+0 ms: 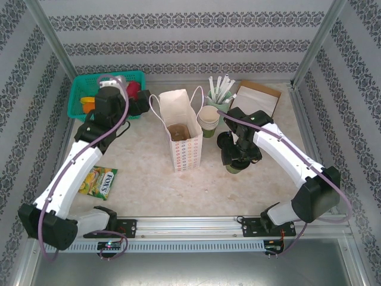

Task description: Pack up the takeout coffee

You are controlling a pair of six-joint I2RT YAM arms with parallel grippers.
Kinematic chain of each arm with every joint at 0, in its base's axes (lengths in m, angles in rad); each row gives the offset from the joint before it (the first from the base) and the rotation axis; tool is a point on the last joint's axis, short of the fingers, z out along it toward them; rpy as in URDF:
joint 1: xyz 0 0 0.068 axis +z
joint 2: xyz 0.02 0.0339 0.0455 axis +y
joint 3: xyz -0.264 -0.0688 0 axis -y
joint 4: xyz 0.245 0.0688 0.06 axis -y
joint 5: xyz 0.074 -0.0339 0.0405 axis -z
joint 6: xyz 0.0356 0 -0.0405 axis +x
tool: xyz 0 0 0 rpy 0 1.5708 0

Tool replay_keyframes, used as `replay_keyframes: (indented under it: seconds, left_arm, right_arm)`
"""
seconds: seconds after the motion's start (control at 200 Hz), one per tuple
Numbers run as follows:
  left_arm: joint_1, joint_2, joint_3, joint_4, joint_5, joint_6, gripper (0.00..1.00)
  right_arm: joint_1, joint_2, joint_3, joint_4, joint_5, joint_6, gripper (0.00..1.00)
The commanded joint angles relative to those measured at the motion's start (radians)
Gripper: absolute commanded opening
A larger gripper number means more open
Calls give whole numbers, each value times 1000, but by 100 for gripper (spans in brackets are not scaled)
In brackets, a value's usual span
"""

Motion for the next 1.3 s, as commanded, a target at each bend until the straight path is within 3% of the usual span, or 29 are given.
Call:
replay_keyframes:
  seconds: [0.0, 0.17, 0.45, 0.59, 0.724, 0.904, 1.194, 1.294]
  left_arm:
    - [15, 99, 123, -123, 93, 126, 100]
    - [42, 217, 303, -236, 159, 218, 99]
    - [172, 340, 419, -268, 460, 244, 97]
    - [179, 468, 576, -456, 580, 404, 91]
    - [174, 521, 616, -482, 667, 554, 89]
    - [132, 627, 733, -569, 682, 724, 86]
    - [89, 783, 917, -697, 651, 839, 69]
    - [82, 791, 918, -689, 687, 852, 57]
  right_arm:
    - [11, -20, -14, 0, -9, 0, 78]
    - [17, -26, -27, 36, -17, -8, 78]
    - [17, -27, -50, 75, -21, -19, 78]
    - [17, -24, -42, 69, -18, -30, 78]
    - [19, -20, -34, 69, -16, -30, 78]
    - [30, -16, -17, 58, -5, -24, 78]
    - [46, -23, 6, 16, 6, -15, 78]
    - [53, -35, 13, -12, 10, -6, 78]
